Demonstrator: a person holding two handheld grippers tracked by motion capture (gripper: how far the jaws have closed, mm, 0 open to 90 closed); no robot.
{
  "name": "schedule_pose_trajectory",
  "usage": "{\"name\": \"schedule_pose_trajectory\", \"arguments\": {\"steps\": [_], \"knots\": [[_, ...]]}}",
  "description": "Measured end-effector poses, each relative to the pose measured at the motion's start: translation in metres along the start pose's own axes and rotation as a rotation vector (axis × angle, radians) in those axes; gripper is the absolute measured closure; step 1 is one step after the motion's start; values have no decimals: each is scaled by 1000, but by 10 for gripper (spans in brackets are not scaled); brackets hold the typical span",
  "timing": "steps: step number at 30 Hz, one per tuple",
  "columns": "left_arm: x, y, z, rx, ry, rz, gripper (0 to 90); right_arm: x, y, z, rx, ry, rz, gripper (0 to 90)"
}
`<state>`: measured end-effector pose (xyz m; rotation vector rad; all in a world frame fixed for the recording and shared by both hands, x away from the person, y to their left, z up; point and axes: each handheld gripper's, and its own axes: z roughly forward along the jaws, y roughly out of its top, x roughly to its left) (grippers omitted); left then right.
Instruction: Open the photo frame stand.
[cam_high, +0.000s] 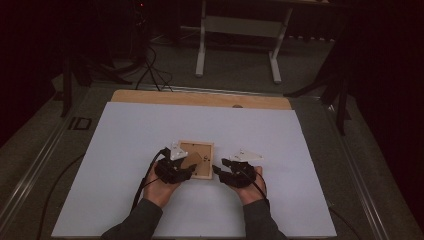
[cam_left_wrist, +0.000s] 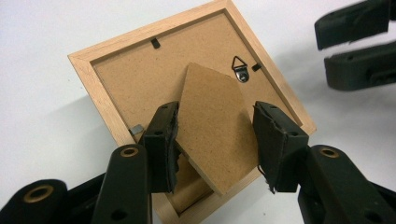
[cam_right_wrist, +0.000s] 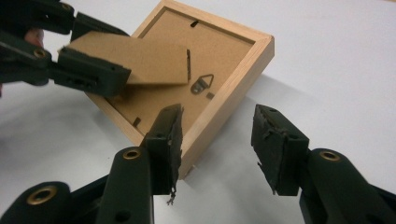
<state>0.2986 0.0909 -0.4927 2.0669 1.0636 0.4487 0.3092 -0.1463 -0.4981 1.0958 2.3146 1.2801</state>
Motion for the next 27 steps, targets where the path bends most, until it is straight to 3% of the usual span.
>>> {"name": "schedule_pose_trajectory", "arguments": {"steps": [5,13,16,19,27], "knots": [[-3,-5,-4,-12,23,43,528,-4,7,-4,-13,-7,-7,517],[-7,-11,-6,-36,41,65,528,-12,21,-9,-44,-15,-21,522],[-8,-14,-8,-45,52,93,527,-16,33,-6,-50,16,7,509],[-9,-17,-9,-53,56,105,527,-17,42,-1,-40,26,4,503],[-7,-22,-11,-69,60,124,526,-22,48,19,-11,66,37,489]]}}
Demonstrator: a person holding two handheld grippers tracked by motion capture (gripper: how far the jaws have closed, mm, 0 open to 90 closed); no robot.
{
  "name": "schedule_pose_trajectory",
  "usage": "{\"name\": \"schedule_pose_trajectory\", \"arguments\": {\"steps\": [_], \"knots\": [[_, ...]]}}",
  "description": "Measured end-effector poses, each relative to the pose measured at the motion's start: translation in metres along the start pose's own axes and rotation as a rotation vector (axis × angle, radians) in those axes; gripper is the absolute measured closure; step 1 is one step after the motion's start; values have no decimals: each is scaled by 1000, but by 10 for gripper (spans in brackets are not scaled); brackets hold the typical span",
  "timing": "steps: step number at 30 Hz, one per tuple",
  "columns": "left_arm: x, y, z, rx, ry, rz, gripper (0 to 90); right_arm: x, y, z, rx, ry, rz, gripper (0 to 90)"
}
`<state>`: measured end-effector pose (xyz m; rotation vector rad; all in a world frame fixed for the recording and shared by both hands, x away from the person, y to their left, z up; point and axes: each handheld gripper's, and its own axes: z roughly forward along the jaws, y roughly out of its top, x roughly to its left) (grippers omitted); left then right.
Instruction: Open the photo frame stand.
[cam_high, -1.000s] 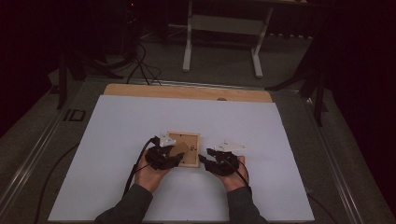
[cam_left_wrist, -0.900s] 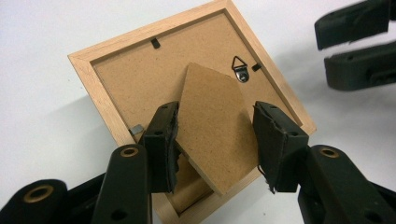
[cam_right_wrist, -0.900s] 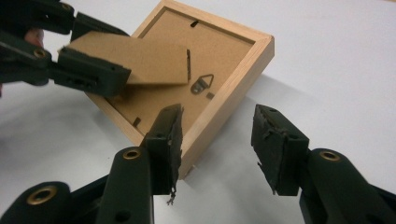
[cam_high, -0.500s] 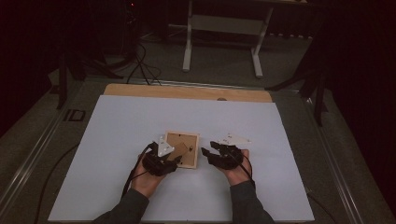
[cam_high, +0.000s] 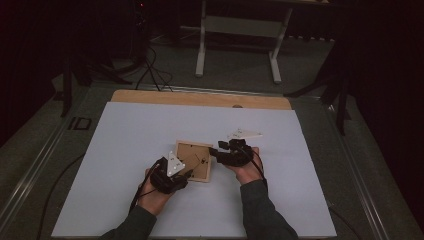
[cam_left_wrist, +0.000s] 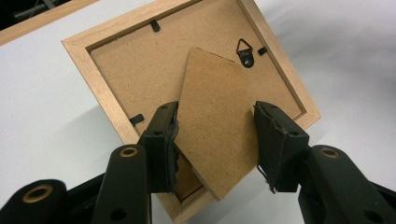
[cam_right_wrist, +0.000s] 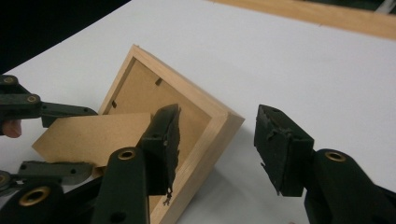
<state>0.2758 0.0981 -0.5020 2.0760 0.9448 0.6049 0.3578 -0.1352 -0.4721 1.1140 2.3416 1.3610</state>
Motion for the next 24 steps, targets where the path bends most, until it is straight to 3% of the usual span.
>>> {"name": "schedule_pose_trajectory", "arguments": {"steps": [5,10,15,19,24], "knots": [[0,-2,0,-3,3,9,525,-1,-3,13,46,39,-24,393],[-2,-4,0,-17,14,23,524,-7,-5,22,77,66,15,355],[-2,-6,1,-17,17,26,521,-12,-7,29,92,122,65,366],[-2,-7,1,-16,20,32,520,-17,-6,35,92,182,104,422],[1,-8,4,38,4,14,514,-21,-5,34,79,214,135,493]]}}
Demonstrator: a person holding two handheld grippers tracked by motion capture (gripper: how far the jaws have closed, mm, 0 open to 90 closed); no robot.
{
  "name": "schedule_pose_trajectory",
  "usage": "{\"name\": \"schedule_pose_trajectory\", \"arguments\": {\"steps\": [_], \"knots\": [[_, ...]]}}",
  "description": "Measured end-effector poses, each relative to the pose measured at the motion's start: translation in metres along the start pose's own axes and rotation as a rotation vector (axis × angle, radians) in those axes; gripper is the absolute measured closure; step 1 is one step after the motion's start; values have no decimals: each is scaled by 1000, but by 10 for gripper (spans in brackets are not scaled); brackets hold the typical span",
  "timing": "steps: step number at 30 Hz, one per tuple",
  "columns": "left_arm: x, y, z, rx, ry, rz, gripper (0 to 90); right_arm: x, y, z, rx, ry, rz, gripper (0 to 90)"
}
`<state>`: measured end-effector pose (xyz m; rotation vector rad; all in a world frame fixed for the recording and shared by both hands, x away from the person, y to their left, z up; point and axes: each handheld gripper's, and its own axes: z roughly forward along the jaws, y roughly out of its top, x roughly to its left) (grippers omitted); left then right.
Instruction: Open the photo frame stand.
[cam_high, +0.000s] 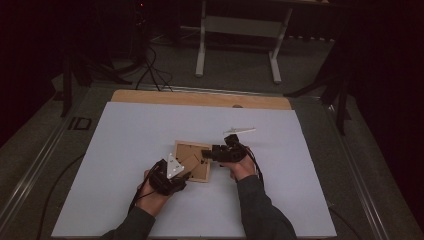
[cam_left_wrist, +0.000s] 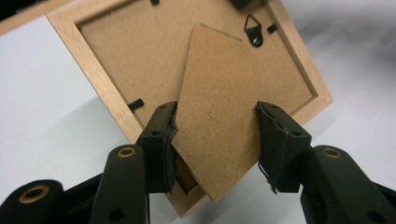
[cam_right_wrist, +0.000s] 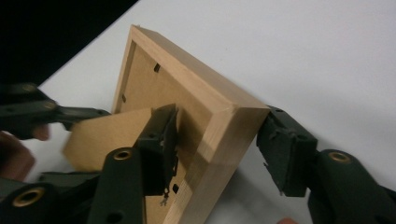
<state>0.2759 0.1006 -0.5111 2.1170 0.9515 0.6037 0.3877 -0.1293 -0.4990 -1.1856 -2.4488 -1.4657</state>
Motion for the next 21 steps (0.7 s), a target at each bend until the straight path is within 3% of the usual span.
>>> {"name": "schedule_pose_trajectory", "arguments": {"steps": [3,6,10,14,16,21], "knots": [[2,1,-1,8,-29,-32,514,1,0,-2,-3,7,-3,505],[7,1,-2,14,-86,-97,519,3,1,-4,-12,11,-11,518],[14,2,-2,49,-181,-178,518,5,1,-8,-14,20,-23,539],[28,1,-2,65,-310,-292,549,8,1,-12,-17,23,-48,554],[30,1,-3,75,-322,-299,588,11,0,-14,-20,16,-60,559],[28,3,-5,64,-316,-271,642,14,0,-18,-33,-4,-77,576]]}}
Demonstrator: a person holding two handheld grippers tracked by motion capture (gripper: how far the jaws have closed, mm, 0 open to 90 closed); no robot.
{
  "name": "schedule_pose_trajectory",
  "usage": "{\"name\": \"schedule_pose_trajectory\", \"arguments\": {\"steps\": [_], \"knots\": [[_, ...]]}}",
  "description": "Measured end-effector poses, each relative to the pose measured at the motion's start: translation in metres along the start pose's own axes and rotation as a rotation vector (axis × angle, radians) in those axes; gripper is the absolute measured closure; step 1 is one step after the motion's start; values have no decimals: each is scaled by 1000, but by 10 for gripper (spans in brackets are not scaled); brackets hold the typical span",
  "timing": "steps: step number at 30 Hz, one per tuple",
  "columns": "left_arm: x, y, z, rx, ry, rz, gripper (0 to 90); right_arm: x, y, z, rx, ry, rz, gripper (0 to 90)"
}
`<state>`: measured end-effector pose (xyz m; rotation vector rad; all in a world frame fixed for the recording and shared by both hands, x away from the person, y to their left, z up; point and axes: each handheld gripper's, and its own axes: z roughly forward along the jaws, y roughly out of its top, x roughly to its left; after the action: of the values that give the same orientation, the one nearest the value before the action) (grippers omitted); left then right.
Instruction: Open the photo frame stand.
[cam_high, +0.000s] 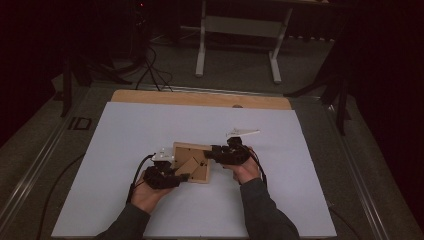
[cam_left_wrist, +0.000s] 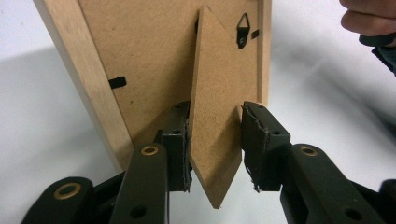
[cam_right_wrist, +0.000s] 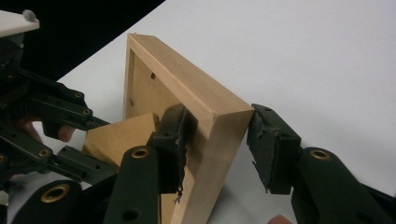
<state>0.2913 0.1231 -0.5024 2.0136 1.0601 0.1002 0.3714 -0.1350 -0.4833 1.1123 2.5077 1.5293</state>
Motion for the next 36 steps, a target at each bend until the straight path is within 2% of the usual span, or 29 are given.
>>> {"name": "schedule_pose_trajectory", "arguments": {"steps": [1,2,6,7,8,14,18,24,26,29,33,36], "knots": [[0,0,0,0,0,0,642,0,0,0,0,0,0,576],[-3,1,0,-3,20,18,642,0,0,-1,0,-5,-3,577],[-8,4,1,-13,49,40,640,1,0,-3,-13,-27,-20,581],[-10,7,3,-15,68,54,640,2,0,-4,-16,-37,-25,581],[-10,8,4,-13,75,60,639,4,0,-6,-28,-67,-45,582],[-9,12,12,-19,110,74,635,13,2,-10,-53,-155,-120,584],[-10,18,19,-18,139,92,629,12,3,-12,-57,-193,-134,585],[-10,25,29,-18,140,91,631,6,5,-15,-73,-209,-123,584],[-8,27,33,-3,153,96,636,5,6,-14,-80,-213,-124,585],[-5,27,35,5,165,88,638,7,6,-13,-77,-222,-137,584],[-6,26,36,12,176,105,636,12,4,-13,-75,-234,-158,585],[-6,25,35,10,178,106,630,14,3,-14,-75,-232,-156,592]]}}
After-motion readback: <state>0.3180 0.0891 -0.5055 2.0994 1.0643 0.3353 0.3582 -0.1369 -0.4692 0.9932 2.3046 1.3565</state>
